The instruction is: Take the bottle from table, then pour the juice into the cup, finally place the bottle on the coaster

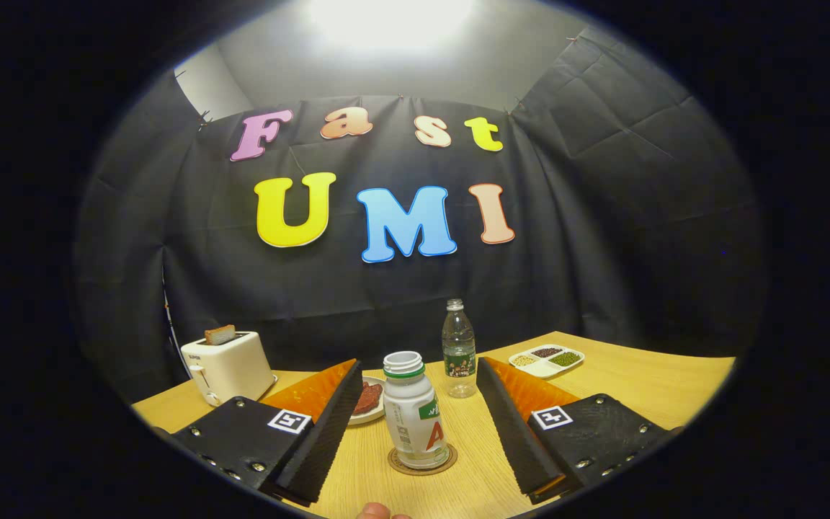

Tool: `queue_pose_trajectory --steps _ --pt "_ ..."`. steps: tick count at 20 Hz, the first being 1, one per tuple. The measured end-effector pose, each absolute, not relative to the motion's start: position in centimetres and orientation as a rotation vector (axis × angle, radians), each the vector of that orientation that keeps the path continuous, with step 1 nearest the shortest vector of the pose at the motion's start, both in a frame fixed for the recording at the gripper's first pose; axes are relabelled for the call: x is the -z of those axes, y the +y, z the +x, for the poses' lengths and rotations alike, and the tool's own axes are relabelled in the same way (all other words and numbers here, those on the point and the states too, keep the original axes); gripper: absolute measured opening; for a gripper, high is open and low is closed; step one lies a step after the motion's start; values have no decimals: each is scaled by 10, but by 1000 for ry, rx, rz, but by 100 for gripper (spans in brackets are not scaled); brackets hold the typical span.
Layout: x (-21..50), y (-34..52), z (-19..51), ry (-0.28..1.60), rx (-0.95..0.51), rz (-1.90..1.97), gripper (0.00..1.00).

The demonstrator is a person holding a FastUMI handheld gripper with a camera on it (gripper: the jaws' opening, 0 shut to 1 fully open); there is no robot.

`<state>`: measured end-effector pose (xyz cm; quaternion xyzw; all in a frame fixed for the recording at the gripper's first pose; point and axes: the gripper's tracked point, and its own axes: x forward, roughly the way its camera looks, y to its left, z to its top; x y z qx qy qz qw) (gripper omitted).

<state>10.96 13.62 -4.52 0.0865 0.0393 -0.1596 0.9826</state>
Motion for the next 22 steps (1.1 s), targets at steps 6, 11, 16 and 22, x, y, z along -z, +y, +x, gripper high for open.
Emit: queue_pose_trajectory --steps 6,11,16,22 --pt "24 168 97 68 273 156 96" --pt "33 182 88 80 261 179 96" --pt "34 182 81 77 277 194 96" --pt "42 200 77 85 260 170 96"
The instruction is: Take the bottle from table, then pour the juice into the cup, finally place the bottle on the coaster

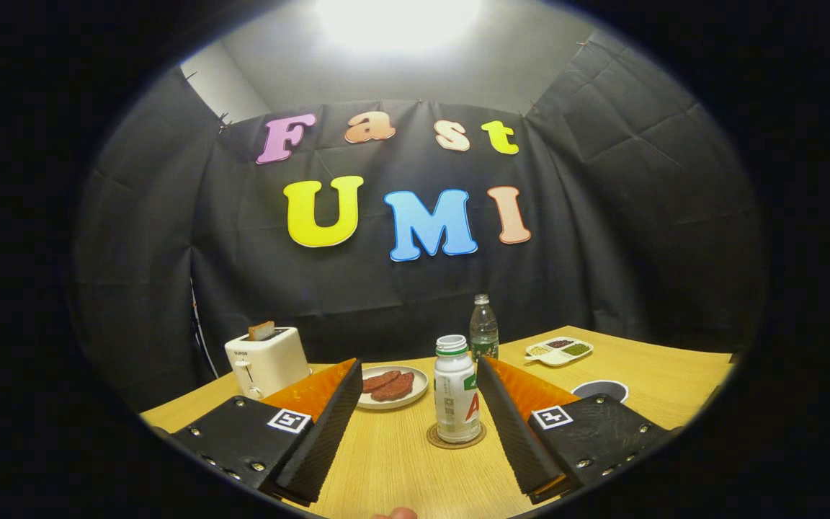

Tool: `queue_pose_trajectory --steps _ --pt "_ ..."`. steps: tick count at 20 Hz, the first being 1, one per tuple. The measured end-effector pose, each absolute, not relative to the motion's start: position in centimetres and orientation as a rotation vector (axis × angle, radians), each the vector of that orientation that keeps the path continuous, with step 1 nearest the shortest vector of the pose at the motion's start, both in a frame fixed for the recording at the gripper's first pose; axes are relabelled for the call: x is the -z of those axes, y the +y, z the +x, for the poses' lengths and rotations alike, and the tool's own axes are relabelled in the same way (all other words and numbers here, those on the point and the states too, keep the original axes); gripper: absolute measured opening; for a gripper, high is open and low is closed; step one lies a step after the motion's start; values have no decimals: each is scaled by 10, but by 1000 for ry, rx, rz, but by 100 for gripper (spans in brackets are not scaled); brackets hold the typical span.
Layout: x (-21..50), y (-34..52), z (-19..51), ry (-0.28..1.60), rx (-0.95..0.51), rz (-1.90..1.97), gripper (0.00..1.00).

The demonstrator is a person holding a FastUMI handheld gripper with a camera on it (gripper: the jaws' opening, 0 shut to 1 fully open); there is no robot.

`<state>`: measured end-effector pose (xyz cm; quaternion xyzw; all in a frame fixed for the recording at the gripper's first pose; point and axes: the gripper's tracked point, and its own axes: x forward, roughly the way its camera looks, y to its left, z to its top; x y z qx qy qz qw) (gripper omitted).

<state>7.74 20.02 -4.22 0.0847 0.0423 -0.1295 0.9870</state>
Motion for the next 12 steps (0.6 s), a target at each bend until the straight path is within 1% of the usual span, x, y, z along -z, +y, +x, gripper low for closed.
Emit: queue_pose_trajectory --steps 7,9,12 --pt "64 209 70 125 232 144 96" --pt "67 191 60 137 248 120 96" --pt "61 137 40 140 303 60 96"
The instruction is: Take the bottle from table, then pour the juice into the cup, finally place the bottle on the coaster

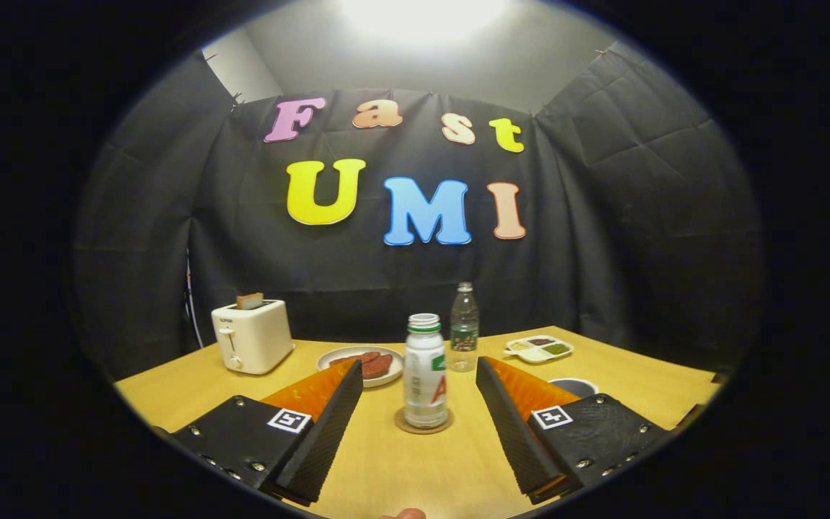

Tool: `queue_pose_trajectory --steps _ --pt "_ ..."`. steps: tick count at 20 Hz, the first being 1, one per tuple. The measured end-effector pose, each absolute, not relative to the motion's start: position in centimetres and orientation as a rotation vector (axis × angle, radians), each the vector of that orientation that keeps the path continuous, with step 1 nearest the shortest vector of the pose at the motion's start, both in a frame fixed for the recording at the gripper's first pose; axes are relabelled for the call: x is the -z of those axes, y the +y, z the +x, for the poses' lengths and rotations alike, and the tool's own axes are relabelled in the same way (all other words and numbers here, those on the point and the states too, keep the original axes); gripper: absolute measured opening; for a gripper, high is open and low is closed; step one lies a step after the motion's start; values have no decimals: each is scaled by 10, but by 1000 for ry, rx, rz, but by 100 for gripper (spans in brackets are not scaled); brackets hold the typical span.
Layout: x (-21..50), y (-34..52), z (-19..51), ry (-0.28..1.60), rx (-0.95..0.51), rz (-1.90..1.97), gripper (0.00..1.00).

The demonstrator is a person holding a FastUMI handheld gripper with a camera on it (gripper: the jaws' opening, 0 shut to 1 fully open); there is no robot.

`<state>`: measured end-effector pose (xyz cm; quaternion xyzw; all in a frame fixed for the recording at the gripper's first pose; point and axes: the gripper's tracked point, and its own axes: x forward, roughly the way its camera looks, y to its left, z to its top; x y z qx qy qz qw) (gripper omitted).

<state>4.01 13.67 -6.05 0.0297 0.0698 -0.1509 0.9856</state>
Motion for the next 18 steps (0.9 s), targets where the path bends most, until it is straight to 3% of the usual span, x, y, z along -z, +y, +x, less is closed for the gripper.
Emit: queue_pose_trajectory --steps 9,18 --pt "57 -75 11 167 521 -41 96" --pt "103 -157 42 77 390 -68 93"
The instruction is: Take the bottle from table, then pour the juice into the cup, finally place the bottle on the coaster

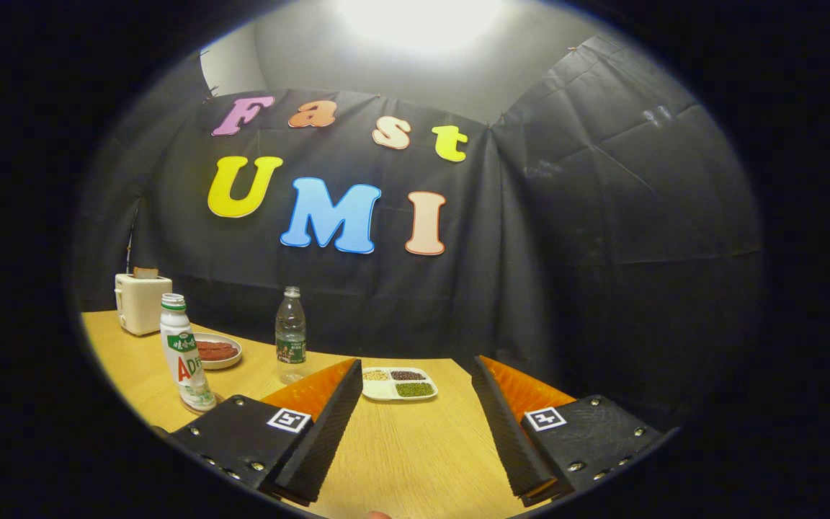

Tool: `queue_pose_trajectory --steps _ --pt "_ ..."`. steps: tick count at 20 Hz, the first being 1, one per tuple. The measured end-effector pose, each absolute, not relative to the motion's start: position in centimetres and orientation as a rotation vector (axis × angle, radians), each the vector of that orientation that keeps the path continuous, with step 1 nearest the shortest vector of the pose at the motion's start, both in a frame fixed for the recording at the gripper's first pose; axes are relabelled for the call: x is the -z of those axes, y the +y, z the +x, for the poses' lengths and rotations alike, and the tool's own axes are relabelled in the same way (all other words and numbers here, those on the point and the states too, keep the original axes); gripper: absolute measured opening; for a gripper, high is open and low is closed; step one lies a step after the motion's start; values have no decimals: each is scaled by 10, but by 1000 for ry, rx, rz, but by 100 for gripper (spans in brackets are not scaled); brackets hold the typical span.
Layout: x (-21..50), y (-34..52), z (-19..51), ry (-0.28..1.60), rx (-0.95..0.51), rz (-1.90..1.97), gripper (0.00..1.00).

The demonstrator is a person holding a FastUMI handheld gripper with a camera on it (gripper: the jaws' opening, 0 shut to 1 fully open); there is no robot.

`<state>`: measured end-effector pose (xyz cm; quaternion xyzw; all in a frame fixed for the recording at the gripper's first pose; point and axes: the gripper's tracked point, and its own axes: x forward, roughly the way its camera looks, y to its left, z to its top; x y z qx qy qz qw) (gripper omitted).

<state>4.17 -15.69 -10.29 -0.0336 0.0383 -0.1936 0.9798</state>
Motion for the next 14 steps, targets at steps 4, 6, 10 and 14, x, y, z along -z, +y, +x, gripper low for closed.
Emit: queue_pose_trajectory --steps 4,6,10,14 --pt "120 -172 44 40 362 -26 91" --pt "120 -174 42 -4 345 63 91" --pt "135 -177 36 -12 369 40 91" --pt "147 -182 31 2 388 80 91"
